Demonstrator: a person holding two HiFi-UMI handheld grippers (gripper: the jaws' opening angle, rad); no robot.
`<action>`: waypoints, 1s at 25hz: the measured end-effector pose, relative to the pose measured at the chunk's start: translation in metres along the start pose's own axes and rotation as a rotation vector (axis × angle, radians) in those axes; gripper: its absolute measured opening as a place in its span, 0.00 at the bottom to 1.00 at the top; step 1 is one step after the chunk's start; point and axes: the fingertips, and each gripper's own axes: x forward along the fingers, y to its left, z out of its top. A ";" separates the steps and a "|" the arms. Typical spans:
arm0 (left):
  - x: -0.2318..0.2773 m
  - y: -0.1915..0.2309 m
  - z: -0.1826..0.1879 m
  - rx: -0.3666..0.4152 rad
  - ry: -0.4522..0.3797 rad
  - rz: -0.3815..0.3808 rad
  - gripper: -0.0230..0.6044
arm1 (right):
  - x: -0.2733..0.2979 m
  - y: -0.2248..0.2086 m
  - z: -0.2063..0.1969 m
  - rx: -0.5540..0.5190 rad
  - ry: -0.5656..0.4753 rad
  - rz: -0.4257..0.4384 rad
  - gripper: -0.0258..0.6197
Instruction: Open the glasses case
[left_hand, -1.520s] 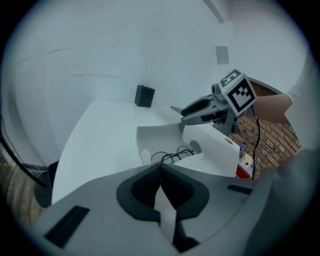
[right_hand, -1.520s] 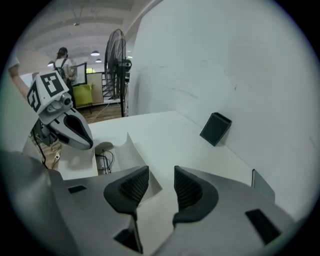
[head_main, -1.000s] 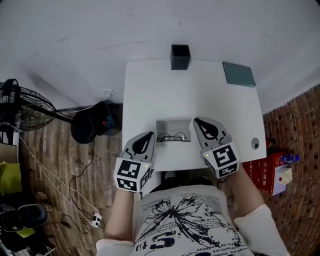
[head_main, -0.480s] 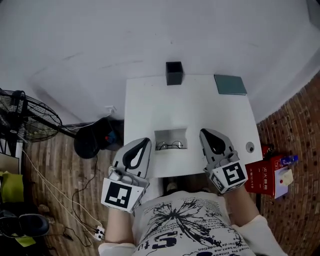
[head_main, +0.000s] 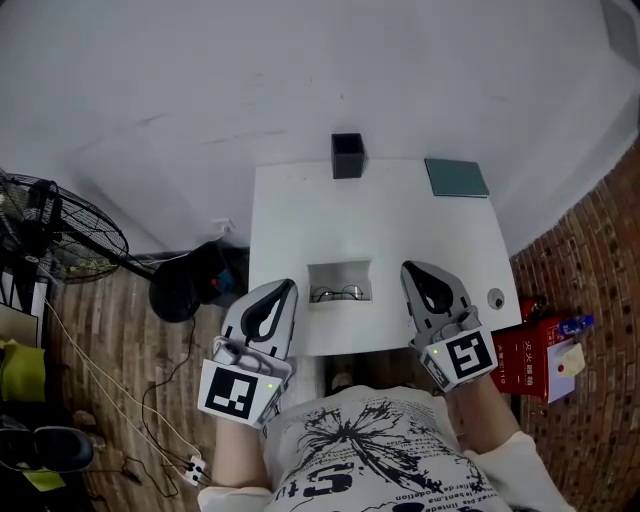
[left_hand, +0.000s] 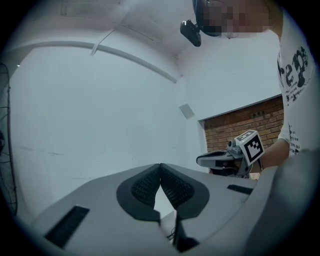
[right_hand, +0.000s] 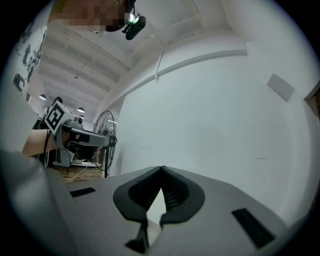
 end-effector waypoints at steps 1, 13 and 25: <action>-0.001 0.000 0.000 -0.002 -0.001 0.004 0.06 | 0.000 0.001 -0.001 0.002 0.000 0.005 0.06; -0.008 0.001 -0.006 -0.036 0.004 0.033 0.06 | -0.003 0.006 -0.005 0.033 -0.002 0.014 0.06; -0.005 0.002 -0.023 -0.041 0.055 0.024 0.06 | 0.001 0.009 -0.016 -0.008 0.036 0.000 0.06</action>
